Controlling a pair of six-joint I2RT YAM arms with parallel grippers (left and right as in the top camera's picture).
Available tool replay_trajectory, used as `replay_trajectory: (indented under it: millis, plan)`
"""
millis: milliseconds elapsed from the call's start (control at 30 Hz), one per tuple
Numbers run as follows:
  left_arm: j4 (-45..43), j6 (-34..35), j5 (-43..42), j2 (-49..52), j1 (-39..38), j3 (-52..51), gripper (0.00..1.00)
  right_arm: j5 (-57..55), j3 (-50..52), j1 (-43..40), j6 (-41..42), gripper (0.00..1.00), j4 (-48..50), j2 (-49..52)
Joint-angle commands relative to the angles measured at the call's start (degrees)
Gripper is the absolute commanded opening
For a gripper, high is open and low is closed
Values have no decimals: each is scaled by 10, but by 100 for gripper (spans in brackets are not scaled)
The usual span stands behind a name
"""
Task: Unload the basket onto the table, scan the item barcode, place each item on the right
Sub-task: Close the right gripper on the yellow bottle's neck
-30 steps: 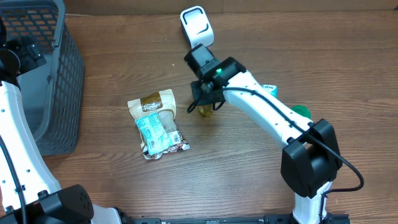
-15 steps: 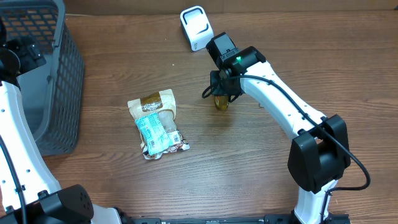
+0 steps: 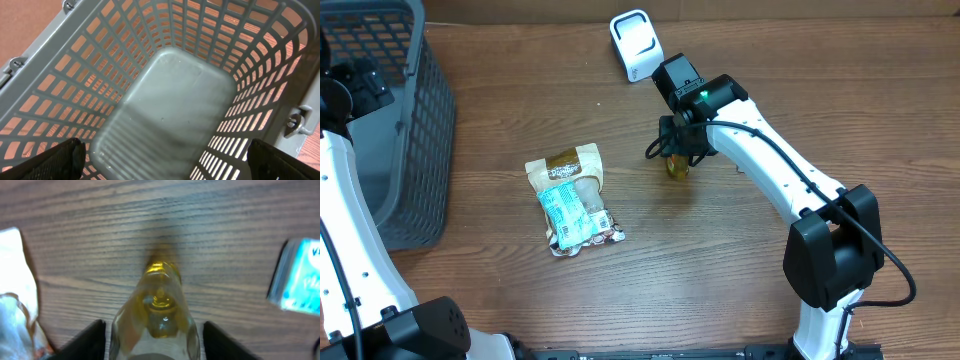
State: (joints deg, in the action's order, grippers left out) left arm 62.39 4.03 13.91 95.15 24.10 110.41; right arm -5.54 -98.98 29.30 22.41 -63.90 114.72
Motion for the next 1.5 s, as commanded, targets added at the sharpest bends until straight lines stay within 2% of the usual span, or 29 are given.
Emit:
replay_trajectory:
  millis: [0,67,233,333,633,733,933,1067,1300,1467]
  plan:
    - [0,-11,-4,0,-1,8,100,-4,4,2,5,75,2,-14]
    - [0,-11,-4,0,-1,8,99,-4,4,2,5,88,2,-14]
    - [0,-11,-4,0,-1,8,99,-4,4,2,5,97,6,-14]
    - [0,-11,-4,0,-1,8,100,-4,4,2,3,100,15,-14]
    - [0,-11,-4,0,-2,8,99,-4,4,2,1,100,15,2]
    - [0,-11,-4,0,-2,8,100,-4,4,2,1,87,15,8]
    - [0,-11,-4,0,-2,8,100,-4,4,2,1,76,15,8]
    - [0,-11,-4,0,-2,8,99,-4,4,2,1,72,12,8]
    - [0,-11,-4,0,-2,8,100,-4,4,2,1,72,6,8]
    - [0,-11,-4,0,-2,8,99,-4,4,2,1,64,0,8]
